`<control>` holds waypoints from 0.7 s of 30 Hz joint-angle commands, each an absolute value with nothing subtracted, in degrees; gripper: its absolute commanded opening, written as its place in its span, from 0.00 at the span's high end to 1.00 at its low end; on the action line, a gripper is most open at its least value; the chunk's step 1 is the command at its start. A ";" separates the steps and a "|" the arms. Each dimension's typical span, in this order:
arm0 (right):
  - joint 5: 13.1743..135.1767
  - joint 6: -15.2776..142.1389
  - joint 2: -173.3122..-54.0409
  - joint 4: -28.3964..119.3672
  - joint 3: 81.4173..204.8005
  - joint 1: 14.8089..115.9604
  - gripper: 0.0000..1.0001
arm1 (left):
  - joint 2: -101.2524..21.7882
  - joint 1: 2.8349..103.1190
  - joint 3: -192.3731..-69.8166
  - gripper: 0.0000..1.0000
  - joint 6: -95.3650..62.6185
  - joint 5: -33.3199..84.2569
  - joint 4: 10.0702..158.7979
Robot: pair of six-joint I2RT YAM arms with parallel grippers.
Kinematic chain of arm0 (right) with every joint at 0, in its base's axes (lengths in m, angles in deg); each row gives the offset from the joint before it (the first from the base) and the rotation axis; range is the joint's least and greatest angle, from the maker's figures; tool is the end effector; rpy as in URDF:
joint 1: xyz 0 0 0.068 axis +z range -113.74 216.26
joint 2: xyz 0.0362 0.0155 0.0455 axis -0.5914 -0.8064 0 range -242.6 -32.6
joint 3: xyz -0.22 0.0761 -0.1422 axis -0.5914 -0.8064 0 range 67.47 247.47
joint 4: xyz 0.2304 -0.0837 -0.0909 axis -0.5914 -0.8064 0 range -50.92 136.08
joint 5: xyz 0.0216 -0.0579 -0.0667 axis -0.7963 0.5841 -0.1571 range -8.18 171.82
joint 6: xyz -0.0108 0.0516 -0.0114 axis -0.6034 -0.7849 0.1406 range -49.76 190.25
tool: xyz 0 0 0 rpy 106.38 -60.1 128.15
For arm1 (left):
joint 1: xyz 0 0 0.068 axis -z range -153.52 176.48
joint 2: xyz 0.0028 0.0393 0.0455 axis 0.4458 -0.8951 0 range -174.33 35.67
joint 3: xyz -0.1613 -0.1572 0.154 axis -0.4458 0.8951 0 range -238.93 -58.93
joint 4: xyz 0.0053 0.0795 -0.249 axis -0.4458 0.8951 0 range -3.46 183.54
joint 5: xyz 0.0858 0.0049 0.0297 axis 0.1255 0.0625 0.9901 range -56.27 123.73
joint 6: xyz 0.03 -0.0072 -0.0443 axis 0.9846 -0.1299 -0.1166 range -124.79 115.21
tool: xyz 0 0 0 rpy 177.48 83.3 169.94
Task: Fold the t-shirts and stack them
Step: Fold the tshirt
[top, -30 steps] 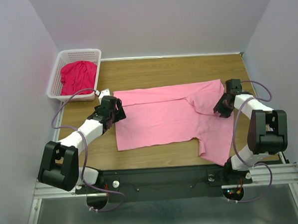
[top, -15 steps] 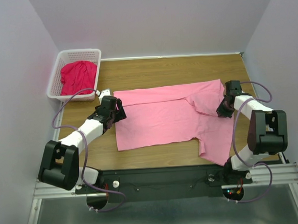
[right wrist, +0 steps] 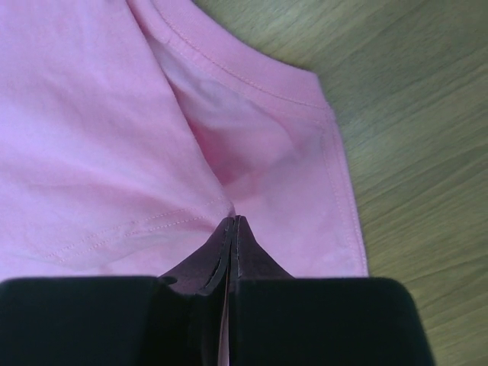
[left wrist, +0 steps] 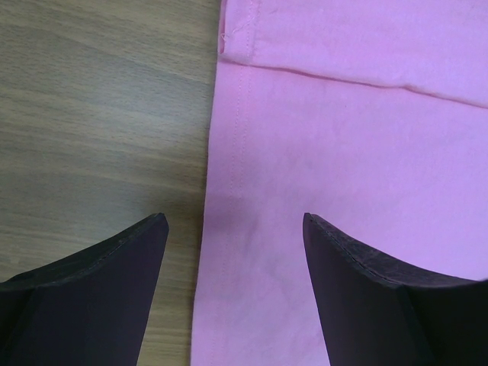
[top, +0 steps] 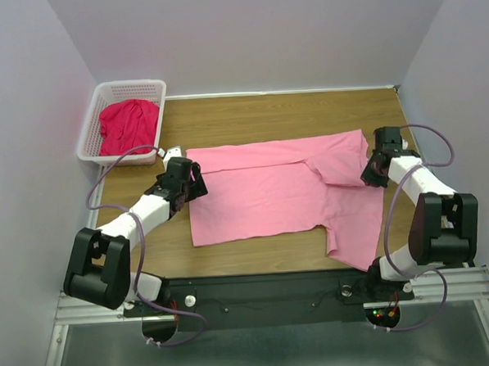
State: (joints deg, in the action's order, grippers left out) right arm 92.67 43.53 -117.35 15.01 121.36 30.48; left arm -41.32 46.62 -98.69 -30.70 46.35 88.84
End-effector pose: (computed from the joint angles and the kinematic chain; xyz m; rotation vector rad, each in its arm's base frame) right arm 0.2861 -0.0357 0.2060 0.7941 2.5020 -0.1260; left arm 0.2617 -0.0877 0.2010 -0.2296 2.2356 -0.1854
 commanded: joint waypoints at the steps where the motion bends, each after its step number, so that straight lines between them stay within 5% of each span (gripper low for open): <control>1: 97.46 46.34 -117.49 13.21 124.77 30.46 0.96 | -41.23 46.69 -98.04 0.17 -29.93 46.74 87.15; 3: 97.46 46.95 -118.55 12.60 125.22 30.46 0.91 | -41.32 46.69 -98.04 0.17 -30.02 46.74 87.15; 4: 96.94 48.17 -118.73 12.51 125.48 30.54 0.77 | -41.32 46.69 -98.04 0.17 -30.11 46.65 87.15; 7: 93.60 51.42 -118.55 12.77 126.97 31.94 0.59 | -41.23 46.69 -98.04 0.17 -30.19 46.83 87.15; 15: 97.80 61.27 -119.34 16.54 130.93 49.85 0.26 | -41.32 46.69 -98.12 0.17 -30.11 47.18 87.07; 21: 102.80 64.00 -125.57 19.01 133.04 56.99 0.12 | -41.32 46.69 -98.12 0.17 -30.11 47.44 87.07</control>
